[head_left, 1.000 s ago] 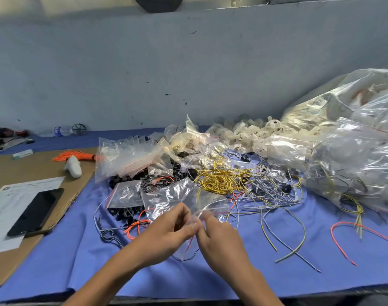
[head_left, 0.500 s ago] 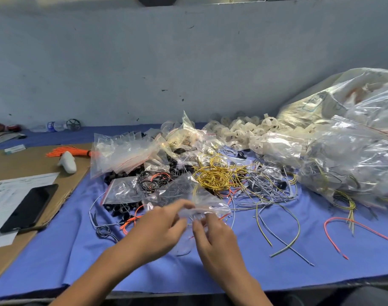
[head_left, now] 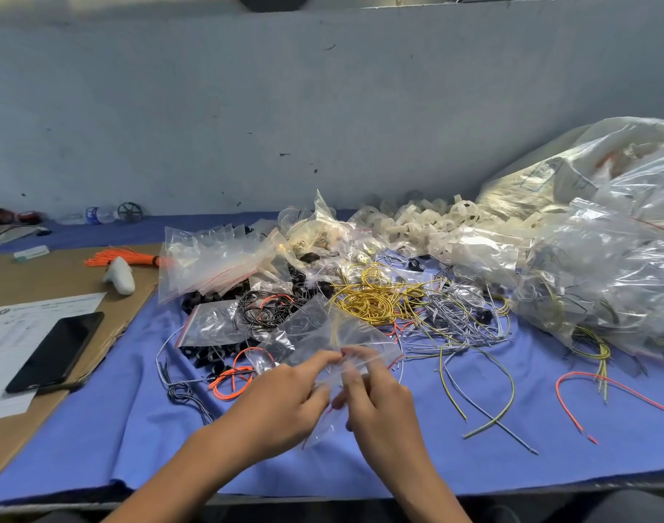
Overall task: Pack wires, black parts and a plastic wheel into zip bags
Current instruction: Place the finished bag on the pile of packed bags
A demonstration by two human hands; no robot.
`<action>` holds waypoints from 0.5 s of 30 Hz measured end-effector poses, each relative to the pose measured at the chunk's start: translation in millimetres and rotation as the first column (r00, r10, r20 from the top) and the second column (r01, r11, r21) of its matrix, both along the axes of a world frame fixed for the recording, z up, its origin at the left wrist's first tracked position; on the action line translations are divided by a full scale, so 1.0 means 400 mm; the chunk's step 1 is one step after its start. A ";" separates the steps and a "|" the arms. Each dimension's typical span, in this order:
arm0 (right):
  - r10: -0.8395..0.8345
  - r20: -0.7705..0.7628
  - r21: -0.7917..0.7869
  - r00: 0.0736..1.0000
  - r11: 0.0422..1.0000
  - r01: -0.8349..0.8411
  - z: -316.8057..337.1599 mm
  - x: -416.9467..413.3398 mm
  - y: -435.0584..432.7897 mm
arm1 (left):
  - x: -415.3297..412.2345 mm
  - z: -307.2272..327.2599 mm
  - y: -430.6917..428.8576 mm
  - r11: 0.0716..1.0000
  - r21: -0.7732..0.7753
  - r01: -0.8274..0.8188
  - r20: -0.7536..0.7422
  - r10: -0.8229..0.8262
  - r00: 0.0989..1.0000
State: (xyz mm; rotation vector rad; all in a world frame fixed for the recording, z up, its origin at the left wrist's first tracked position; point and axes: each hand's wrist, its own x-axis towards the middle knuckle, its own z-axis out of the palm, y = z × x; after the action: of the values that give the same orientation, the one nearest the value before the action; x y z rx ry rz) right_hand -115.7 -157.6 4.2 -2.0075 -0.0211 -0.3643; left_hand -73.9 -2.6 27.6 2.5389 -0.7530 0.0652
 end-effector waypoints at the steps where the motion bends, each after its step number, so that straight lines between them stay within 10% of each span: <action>1: -0.024 0.022 -0.101 0.999 0.995 0.026 0.000 -0.002 -0.004 | -0.007 -0.004 -0.003 1.000 0.011 -0.010 0.010 0.010 1.000; 5: -0.038 -0.019 -0.432 0.999 0.901 0.026 0.006 -0.014 -0.011 | -0.015 -0.008 -0.007 0.996 -0.009 -0.091 0.060 0.091 0.994; 12: 0.178 -0.176 -0.035 0.968 0.982 -0.187 0.043 -0.029 -0.025 | 0.002 0.026 0.009 0.954 -0.115 -0.276 0.211 0.295 0.932; 15: 0.164 -0.190 -0.139 0.968 0.972 -0.192 0.037 -0.026 -0.032 | 0.013 0.050 0.018 0.917 -0.228 -0.327 0.250 0.380 0.891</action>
State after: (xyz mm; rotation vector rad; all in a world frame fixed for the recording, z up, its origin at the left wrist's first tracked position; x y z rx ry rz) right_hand -126.2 -170.5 18.9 -2.1670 -0.1220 -0.0694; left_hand -68.8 4.4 47.8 2.4852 -0.3506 0.6133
